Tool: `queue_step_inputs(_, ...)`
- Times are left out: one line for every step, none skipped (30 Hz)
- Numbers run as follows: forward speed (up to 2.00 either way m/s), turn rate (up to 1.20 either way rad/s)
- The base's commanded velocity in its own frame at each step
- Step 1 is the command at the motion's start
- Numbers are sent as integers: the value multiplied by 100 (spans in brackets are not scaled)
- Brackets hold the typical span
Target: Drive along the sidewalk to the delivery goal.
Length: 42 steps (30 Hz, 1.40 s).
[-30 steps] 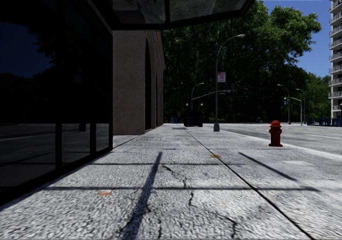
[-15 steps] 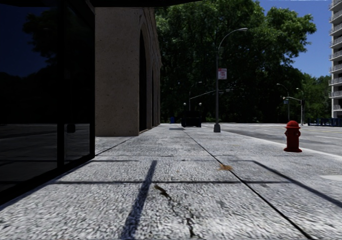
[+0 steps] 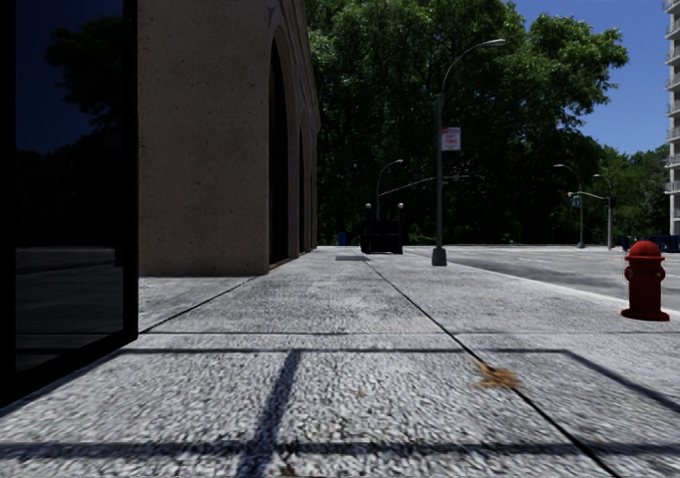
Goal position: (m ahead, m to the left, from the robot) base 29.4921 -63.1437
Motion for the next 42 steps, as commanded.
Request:
queue_step_inputs(200,0)
queue_step_inputs(200,0)
queue_step_inputs(200,0)
queue_step_inputs(200,0)
queue_step_inputs(200,0)
queue_step_inputs(200,0)
queue_step_inputs(200,0)
queue_step_inputs(200,0)
queue_step_inputs(200,0)
queue_step_inputs(200,0)
queue_step_inputs(200,0)
queue_step_inputs(200,0)
queue_step_inputs(200,0)
queue_step_inputs(200,0)
queue_step_inputs(200,0)
queue_step_inputs(200,0)
queue_step_inputs(200,0)
queue_step_inputs(200,0)
queue_step_inputs(200,0)
queue_step_inputs(200,0)
queue_step_inputs(200,0)
queue_step_inputs(200,0)
queue_step_inputs(200,0)
queue_step_inputs(200,0)
queue_step_inputs(200,0)
queue_step_inputs(200,0)
queue_step_inputs(200,0)
queue_step_inputs(200,0)
queue_step_inputs(200,0)
queue_step_inputs(200,0)
queue_step_inputs(200,0)
queue_step_inputs(200,0)
queue_step_inputs(200,0)
queue_step_inputs(200,0)
queue_step_inputs(200,0)
queue_step_inputs(200,0)
queue_step_inputs(200,0)
queue_step_inputs(200,0)
queue_step_inputs(200,0)
queue_step_inputs(200,0)
queue_step_inputs(200,0)
queue_step_inputs(200,0)
